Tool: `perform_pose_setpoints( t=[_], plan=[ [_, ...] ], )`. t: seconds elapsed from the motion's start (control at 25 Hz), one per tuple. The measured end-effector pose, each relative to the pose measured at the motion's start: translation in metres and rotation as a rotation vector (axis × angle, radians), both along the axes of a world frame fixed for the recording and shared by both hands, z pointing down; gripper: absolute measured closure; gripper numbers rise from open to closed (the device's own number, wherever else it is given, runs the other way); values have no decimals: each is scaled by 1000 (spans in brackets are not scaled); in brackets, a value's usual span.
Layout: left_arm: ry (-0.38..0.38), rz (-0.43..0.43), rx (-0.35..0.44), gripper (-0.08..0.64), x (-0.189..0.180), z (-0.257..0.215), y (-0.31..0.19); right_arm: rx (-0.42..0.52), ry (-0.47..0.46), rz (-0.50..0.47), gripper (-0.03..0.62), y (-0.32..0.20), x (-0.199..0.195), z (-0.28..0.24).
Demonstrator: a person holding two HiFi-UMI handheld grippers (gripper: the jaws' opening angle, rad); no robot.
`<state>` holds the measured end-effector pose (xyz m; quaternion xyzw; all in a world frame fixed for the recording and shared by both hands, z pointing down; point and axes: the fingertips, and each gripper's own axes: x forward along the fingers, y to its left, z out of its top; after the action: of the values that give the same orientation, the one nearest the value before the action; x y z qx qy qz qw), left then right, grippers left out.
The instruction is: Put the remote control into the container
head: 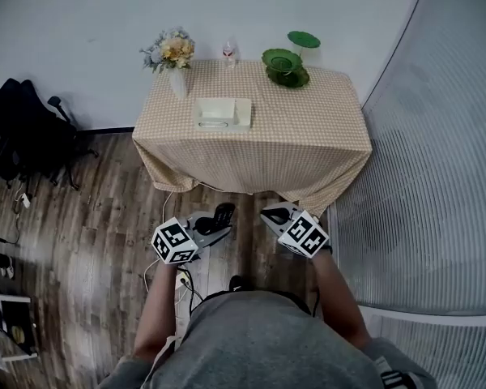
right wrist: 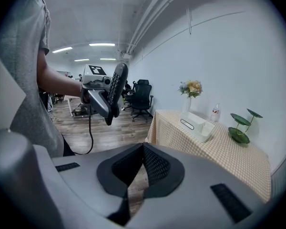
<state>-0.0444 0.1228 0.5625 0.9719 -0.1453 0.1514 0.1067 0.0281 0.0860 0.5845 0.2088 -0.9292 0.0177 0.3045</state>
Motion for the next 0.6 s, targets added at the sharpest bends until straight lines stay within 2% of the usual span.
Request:
perform_pose_setpoints(
  t=[0.16, 0.6],
  plan=[
    [-6, 21, -4, 505, -14, 3, -1, -3, 3, 21, 574, -1, -12, 3],
    [15, -7, -2, 505, -37, 7, -9, -4, 45, 2, 574, -8, -27, 7]
  ],
)
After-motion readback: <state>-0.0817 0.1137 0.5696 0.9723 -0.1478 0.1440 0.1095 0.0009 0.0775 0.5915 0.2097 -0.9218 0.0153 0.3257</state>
